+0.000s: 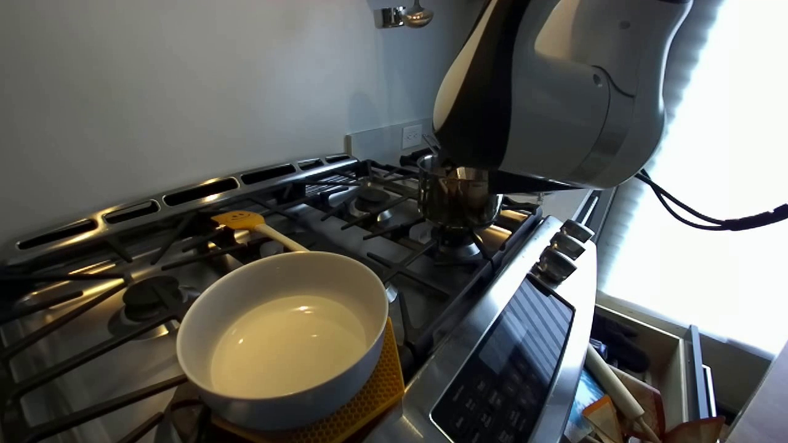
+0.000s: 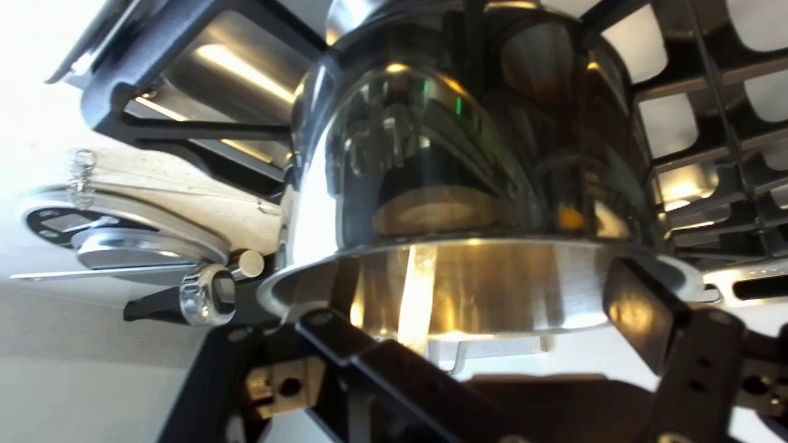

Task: Put the silver measuring cup on the left in the silver pot

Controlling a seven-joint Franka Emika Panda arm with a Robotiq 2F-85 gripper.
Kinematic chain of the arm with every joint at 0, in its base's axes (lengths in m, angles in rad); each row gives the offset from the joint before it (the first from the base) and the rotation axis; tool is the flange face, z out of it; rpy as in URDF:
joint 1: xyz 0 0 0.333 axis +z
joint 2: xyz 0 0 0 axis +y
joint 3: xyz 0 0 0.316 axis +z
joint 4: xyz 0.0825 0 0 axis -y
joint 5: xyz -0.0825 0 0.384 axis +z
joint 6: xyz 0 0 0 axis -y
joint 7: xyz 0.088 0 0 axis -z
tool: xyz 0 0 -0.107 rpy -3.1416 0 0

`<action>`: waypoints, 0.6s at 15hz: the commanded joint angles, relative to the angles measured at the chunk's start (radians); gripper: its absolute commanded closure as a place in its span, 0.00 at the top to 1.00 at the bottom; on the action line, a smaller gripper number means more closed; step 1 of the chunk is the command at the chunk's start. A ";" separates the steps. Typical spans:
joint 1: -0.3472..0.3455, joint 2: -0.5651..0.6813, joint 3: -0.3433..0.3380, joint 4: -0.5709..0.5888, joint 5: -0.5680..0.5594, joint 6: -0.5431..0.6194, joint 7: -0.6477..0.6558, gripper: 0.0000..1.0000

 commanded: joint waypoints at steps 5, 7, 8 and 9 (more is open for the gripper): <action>0.147 -0.204 0.104 -0.158 0.446 0.420 -0.225 1.00; 0.210 -0.325 0.060 -0.214 0.575 0.425 -0.225 1.00; 0.197 -0.305 0.100 -0.138 0.661 0.431 -0.258 1.00; 0.134 -0.222 0.137 -0.142 0.551 0.430 -0.207 1.00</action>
